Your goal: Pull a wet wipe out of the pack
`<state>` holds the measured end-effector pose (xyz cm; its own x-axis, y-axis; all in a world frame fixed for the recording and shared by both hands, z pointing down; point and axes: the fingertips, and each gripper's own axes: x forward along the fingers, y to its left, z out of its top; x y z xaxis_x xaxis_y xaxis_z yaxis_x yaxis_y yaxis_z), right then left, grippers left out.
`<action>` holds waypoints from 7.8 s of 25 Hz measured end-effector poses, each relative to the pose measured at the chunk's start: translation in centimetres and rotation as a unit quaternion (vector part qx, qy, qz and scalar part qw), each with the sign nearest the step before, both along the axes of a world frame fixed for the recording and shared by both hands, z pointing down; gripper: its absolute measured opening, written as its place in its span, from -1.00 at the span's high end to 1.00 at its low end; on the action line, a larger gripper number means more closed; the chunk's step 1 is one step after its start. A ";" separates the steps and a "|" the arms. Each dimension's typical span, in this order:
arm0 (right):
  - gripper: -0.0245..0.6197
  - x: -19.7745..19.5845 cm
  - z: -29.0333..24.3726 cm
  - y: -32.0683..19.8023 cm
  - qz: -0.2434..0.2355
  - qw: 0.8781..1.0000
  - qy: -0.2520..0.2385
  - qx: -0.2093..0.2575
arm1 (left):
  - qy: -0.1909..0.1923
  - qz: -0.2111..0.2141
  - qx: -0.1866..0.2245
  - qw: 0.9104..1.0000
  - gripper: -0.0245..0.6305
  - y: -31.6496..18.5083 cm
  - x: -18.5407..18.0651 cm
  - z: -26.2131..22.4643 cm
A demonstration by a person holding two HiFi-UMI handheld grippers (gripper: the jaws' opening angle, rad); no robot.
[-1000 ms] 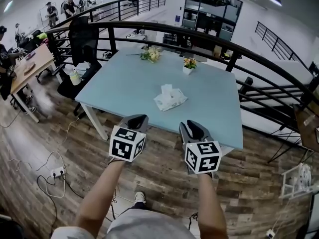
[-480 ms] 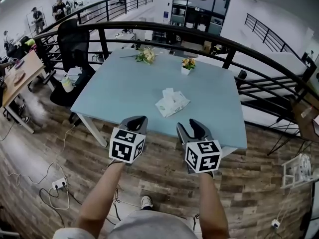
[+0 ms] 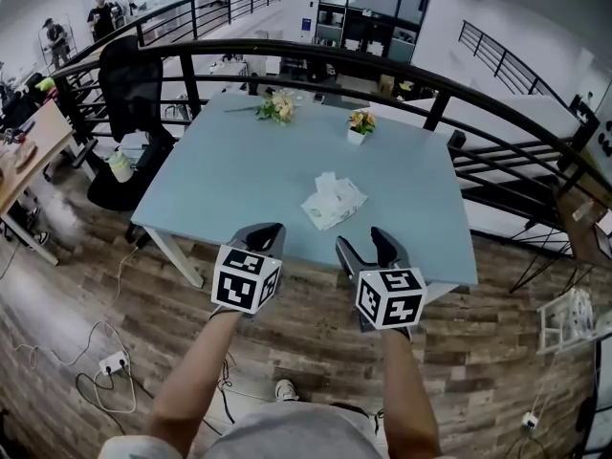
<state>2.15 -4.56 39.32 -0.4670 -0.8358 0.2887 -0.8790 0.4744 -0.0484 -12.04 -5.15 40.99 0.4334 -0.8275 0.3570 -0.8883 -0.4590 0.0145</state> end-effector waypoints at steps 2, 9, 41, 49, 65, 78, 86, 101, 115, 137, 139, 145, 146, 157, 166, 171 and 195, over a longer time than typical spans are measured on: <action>0.03 -0.3 0.1 -0.4 0.002 1.000 0.001 -0.001 | 0.002 0.002 0.000 1.000 0.94 -0.4 -0.2 0.0; 0.01 -1.1 0.2 -1.8 0.006 1.000 0.004 -0.001 | 0.000 0.007 -0.004 1.000 0.94 -1.6 -0.8 0.5; 0.01 4.2 1.3 -18.5 -0.010 1.000 -0.003 -0.005 | -0.014 -0.023 0.002 1.000 0.94 -17.5 3.8 0.8; 0.02 6.6 1.5 -23.1 -0.011 1.000 -0.007 -0.010 | -0.017 -0.032 -0.006 0.999 0.94 -21.8 5.7 1.1; 0.02 10.2 2.8 -29.8 -0.018 1.000 -0.010 -0.023 | -0.032 -0.042 -0.014 0.998 0.94 -28.3 9.0 1.8; 0.02 11.3 2.6 -32.5 -0.019 0.999 -0.018 -0.023 | -0.041 -0.047 -0.013 0.998 0.94 -30.8 9.7 1.3; 0.02 9.9 2.7 -33.0 -0.019 0.999 -0.018 -0.025 | -0.042 -0.044 -0.012 0.998 0.94 -31.2 8.3 1.4; 0.02 4.7 2.7 -31.1 0.033 0.999 -0.007 -0.024 | -0.030 0.010 -0.010 0.999 0.94 -30.8 2.8 1.9; 0.02 3.5 3.3 -29.6 0.057 0.998 0.004 -0.030 | -0.023 0.042 -0.011 0.999 0.94 -30.3 2.3 2.7; 0.02 0.4 9.2 -27.3 0.000 0.994 0.028 -0.103 | -0.025 0.032 -0.038 0.998 0.94 -28.4 1.7 5.4; 0.02 0.0 10.0 -27.0 -0.008 0.993 0.029 -0.111 | -0.026 0.031 -0.042 0.998 0.94 -28.1 1.6 5.8; 0.02 -1.3 12.2 -26.0 -0.033 0.990 0.038 -0.135 | -0.030 0.025 -0.049 0.998 0.94 -27.4 1.3 6.4; 0.02 -1.4 12.6 -25.9 -0.036 0.989 0.038 -0.139 | -0.030 0.024 -0.051 0.998 0.94 -27.3 1.2 6.5; 0.07 -3.0 15.5 -25.2 -0.069 0.982 0.048 -0.169 | -0.038 0.010 -0.069 0.997 0.94 -26.3 0.1 8.2; 0.27 -3.7 17.2 -24.9 -0.081 0.978 0.056 -0.186 | -0.040 -0.005 -0.081 0.996 0.94 -25.7 -0.9 9.2; 0.36 -3.9 17.8 -24.8 -0.083 0.976 0.058 -0.194 | -0.039 -0.012 -0.082 0.996 0.94 -25.6 -1.3 9.3; 0.89 -3.6 18.3 -25.0 -0.082 0.974 0.062 -0.202 | -0.042 -0.008 -0.087 0.995 0.94 -25.6 -0.6 10.0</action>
